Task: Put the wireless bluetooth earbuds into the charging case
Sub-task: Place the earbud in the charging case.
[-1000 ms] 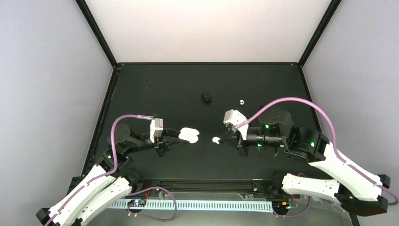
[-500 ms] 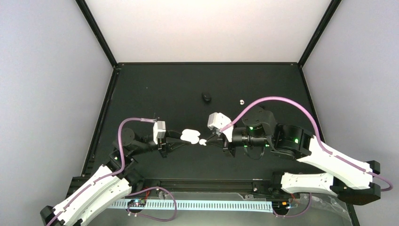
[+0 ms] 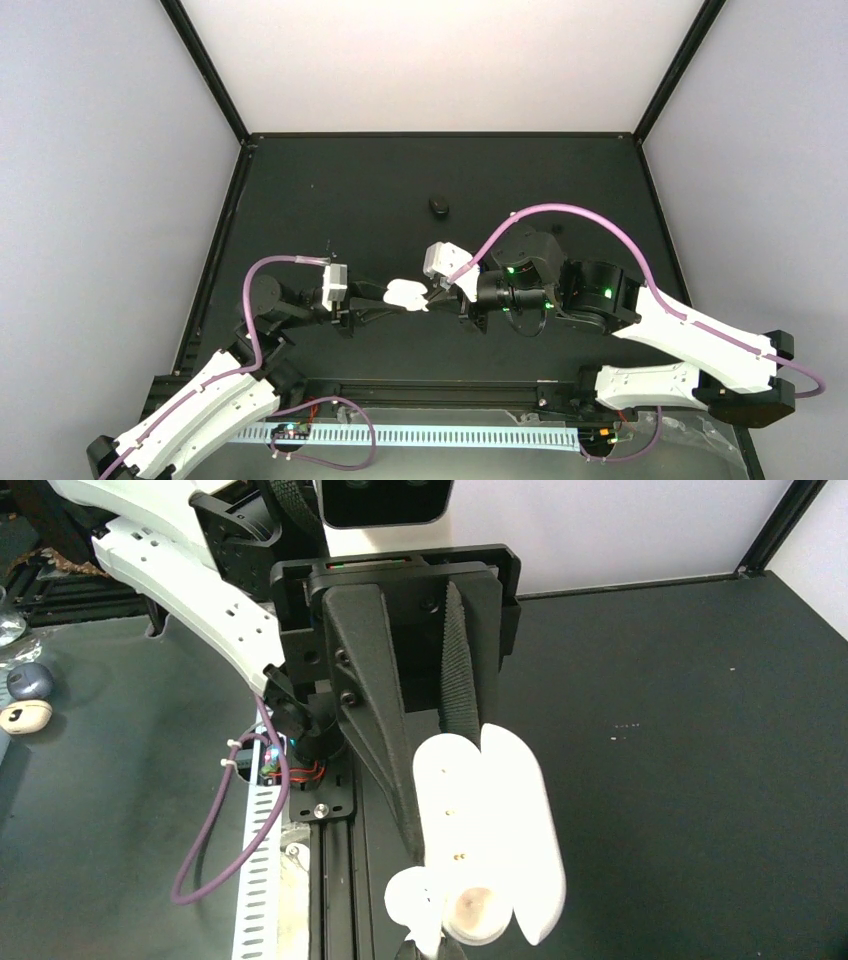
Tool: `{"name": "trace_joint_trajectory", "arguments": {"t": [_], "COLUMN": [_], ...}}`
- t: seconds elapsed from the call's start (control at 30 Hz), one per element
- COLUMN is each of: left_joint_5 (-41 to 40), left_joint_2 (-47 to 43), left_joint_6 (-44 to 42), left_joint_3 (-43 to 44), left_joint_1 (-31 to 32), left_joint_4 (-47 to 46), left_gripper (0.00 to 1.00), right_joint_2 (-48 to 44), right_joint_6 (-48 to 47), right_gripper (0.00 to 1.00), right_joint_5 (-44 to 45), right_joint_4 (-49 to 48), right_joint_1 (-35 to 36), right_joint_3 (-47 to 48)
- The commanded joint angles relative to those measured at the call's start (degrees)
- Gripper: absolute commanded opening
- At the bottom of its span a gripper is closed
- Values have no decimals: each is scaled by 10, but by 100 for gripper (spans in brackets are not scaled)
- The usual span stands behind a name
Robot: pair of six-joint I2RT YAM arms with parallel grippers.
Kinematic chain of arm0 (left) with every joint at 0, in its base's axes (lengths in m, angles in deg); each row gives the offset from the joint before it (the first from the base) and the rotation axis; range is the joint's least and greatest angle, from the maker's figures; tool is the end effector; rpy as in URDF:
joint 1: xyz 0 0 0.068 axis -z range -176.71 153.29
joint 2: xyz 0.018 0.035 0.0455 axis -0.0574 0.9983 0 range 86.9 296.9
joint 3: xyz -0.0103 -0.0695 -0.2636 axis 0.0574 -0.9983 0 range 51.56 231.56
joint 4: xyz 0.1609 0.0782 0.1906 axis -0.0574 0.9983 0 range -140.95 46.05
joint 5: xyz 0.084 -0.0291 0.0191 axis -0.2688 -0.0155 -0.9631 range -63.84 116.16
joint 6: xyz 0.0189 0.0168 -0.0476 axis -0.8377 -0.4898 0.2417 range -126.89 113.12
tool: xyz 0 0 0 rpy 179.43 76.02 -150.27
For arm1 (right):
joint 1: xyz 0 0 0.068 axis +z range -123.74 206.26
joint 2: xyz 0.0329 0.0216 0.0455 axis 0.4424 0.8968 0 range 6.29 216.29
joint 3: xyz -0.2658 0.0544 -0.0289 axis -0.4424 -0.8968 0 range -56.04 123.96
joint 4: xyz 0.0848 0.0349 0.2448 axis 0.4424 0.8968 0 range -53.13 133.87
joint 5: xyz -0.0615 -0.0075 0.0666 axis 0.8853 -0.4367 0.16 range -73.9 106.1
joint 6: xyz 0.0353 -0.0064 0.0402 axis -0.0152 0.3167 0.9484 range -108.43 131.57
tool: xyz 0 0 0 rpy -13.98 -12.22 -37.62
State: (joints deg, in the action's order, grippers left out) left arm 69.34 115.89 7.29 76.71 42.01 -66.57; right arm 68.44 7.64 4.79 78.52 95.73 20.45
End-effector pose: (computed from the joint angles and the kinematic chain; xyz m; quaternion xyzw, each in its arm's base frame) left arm 0.0904 -0.1036 0.3053 0.4036 0.5125 -0.5292 0.5426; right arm 0.0692 0.2046 0.4158 -0.5490 0.6508 0.3510 0.3898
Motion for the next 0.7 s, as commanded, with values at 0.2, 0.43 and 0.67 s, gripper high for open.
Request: {"name": "trace_joint_trajectory", "arguments": {"t": [0.2,0.43,0.67], "left_joint_5": [56,60,66], "left_joint_2": [5,7,9], "left_joint_6": [-6,-6,-3], "left_joint_3": [-4,-4,-4], "left_joint_1": [5,7,8], "left_joint_4": [-59,-61,-61], "left_gripper": [1,2,2], "right_joint_2": [3,8,16], "right_joint_6": [-12,-11,-12], "right_gripper": [1,1,1], "right_joint_5": [8,6,7], "right_joint_4": [27,23,16], "right_joint_1": [6,6,6], "right_joint_3": [23,25,24]}}
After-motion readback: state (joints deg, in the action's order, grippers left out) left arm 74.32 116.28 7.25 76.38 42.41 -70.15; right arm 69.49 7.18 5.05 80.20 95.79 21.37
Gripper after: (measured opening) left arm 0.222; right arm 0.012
